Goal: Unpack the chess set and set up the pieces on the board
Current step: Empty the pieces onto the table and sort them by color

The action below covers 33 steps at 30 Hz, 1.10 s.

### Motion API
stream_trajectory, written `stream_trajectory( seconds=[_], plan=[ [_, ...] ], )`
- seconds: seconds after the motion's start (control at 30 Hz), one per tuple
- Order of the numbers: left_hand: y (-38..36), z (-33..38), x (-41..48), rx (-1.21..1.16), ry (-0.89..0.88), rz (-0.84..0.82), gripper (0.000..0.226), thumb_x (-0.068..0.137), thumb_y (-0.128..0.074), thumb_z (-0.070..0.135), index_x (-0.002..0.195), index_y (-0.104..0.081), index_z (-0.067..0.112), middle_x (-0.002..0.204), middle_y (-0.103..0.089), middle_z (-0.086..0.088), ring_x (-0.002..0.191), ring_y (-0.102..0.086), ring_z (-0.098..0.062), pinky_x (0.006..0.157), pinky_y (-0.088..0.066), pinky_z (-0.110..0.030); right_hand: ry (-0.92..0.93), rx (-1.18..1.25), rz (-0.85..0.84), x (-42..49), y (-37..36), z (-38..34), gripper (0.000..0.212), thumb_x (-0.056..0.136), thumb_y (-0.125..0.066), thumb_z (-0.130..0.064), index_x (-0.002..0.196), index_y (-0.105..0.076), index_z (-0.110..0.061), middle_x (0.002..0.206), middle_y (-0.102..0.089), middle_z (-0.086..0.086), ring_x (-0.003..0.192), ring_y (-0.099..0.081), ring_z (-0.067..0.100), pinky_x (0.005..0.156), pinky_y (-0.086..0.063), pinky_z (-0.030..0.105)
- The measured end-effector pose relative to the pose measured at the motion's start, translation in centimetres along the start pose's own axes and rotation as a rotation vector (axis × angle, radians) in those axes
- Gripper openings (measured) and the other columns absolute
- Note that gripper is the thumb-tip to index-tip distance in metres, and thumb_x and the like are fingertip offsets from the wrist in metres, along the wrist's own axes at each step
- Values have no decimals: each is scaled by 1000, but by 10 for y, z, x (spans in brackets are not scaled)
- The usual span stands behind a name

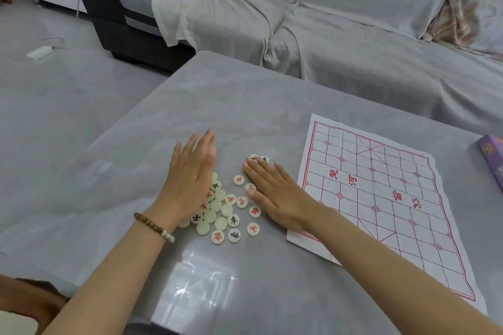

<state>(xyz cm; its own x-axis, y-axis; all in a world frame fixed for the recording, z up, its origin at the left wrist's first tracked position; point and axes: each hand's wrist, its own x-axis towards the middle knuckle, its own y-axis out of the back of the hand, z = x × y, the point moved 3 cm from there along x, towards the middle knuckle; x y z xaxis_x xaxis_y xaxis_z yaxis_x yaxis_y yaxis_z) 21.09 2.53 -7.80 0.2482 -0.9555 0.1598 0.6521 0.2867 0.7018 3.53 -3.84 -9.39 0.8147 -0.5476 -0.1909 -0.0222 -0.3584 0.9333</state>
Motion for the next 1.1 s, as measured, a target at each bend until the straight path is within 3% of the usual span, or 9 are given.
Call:
stream_trajectory(
  seconds=[0.17,0.37,0.53,0.63,0.73,0.8,0.9,1.1],
  plan=[
    [0,-15,-10,56,37,-31,77,82,4,61,148,-15,25,154,-16,11,140,5,3,116,9,-28,-25,-21,-23,23,5,11,60,96,-8,-52,148,10,-27,154,18,-13,139,22,0,116,15,30],
    [0,-10,-8,113,2,-66,71,85,3,57,146,-18,27,151,-18,14,129,14,16,110,16,-18,-142,5,29,81,21,36,62,97,-11,-51,150,5,-22,157,12,-7,142,16,5,117,11,33],
    [-5,-10,-6,189,-62,-87,77,83,7,58,145,-25,26,152,-21,14,135,6,8,114,12,-22,-229,45,78,116,31,44,62,98,-14,-49,150,2,-19,157,13,-5,143,17,10,116,12,35],
    [-6,-12,-8,246,-77,-105,77,82,8,57,144,-28,28,153,-19,14,137,5,4,113,12,-23,-214,190,215,108,36,37,59,99,-18,-46,150,-3,-19,157,13,-7,143,16,9,117,11,37],
    [-5,-17,-13,259,-70,-145,78,81,8,58,144,-29,29,153,-19,14,141,0,-2,114,9,-24,-142,360,323,74,38,14,55,100,-24,-39,149,-11,-19,158,0,-7,144,5,5,118,5,33],
    [-4,-21,-17,253,-57,-159,79,80,7,59,143,-30,30,152,-20,14,142,-4,-4,114,6,-25,-63,353,293,39,28,-9,52,100,-23,-38,148,-17,-20,157,-6,-9,143,2,1,118,3,27],
    [-5,-21,-26,274,-65,-169,78,80,8,58,143,-29,30,152,-22,13,141,-8,-5,115,3,-25,22,254,165,-18,2,-42,57,96,-14,-48,149,-3,-28,155,7,-17,139,14,-6,115,11,20],
    [-10,-16,-40,353,-132,-188,76,80,7,54,144,-26,30,153,-21,13,142,-11,-8,113,1,-25,20,-37,47,-55,-32,-60,72,91,-11,-61,147,14,-24,153,22,-13,137,26,-2,116,12,28]
  ],
)
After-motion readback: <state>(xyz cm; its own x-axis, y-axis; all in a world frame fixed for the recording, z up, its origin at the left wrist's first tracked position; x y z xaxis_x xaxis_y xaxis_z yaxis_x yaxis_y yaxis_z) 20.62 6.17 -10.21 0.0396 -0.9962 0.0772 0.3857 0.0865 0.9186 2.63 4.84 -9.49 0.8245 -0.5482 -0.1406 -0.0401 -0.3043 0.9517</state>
